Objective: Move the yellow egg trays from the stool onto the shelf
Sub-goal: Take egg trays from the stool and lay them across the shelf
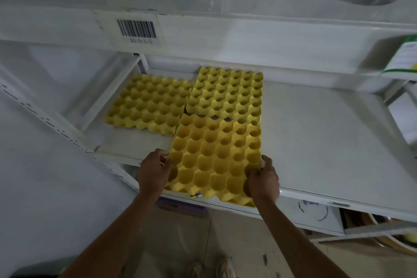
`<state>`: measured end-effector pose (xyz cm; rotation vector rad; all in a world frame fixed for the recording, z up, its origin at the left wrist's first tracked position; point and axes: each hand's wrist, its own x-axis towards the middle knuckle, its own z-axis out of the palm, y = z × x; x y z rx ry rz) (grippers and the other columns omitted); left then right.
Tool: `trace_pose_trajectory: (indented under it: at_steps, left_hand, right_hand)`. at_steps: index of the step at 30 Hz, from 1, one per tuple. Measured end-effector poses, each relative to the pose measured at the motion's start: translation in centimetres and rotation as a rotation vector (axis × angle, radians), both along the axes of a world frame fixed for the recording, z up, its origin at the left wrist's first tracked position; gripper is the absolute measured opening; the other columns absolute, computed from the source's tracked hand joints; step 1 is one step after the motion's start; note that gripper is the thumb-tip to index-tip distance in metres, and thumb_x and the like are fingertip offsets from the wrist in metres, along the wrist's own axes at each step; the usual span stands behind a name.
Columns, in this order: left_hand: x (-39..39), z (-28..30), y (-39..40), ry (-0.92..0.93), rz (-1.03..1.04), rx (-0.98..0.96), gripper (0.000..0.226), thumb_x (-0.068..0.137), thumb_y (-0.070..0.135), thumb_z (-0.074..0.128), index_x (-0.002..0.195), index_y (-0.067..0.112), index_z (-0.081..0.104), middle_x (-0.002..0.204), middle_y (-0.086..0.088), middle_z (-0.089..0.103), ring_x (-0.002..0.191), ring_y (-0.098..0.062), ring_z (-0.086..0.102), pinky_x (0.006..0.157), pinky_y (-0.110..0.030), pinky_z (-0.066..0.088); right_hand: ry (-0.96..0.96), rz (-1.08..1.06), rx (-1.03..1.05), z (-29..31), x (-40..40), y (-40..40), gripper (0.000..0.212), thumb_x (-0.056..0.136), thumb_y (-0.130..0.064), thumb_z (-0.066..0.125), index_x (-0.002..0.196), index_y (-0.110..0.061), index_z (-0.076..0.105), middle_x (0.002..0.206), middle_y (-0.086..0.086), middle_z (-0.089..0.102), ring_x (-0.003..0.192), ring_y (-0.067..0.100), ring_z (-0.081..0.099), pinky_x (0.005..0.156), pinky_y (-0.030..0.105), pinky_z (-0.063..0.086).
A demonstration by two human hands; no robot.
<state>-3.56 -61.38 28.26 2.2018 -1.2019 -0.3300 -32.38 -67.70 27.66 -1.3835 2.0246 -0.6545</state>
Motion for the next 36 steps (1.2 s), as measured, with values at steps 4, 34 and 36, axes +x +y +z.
trace_pose_trajectory:
  at_steps: [4, 34, 36]
  left_hand:
    - [1.9, -0.1, -1.1, -0.03, -0.077, 0.017, 0.028, 0.089, 0.034, 0.072, 0.113, 0.021, 0.07, 0.098, 0.004, 0.074, 0.081, -0.012, 0.068, 0.068, -0.031, 0.055]
    - [-0.7, 4.0, 8.1, -0.04, 0.148, 0.147, 0.05, 0.097, 0.041, 0.058, 0.139, 0.013, 0.056, 0.141, -0.013, 0.055, 0.125, -0.037, 0.055, 0.097, -0.05, 0.052]
    - [-3.3, 3.7, 12.1, -0.08, 0.27, 0.125, 0.051, 0.098, 0.041, 0.057, 0.138, 0.01, 0.056, 0.14, -0.016, 0.056, 0.125, -0.039, 0.055, 0.099, -0.051, 0.05]
  right_hand:
    - [0.032, 0.0, -0.014, -0.1, 1.1, 0.0, 0.046, 0.093, -0.02, 0.051, 0.138, -0.027, 0.047, 0.124, 0.01, 0.064, 0.109, 0.038, 0.063, 0.082, 0.049, 0.054]
    - [0.471, 0.851, -0.508, 5.7, 1.9, -0.4, 0.062, 0.096, -0.038, 0.049, 0.152, -0.01, 0.041, 0.158, 0.016, 0.038, 0.144, 0.035, 0.037, 0.115, 0.049, 0.037]
    - [0.432, 1.009, -0.618, 5.7, 1.9, 1.3, 0.06, 0.096, -0.032, 0.051, 0.15, -0.007, 0.044, 0.157, 0.017, 0.04, 0.144, 0.036, 0.038, 0.117, 0.049, 0.034]
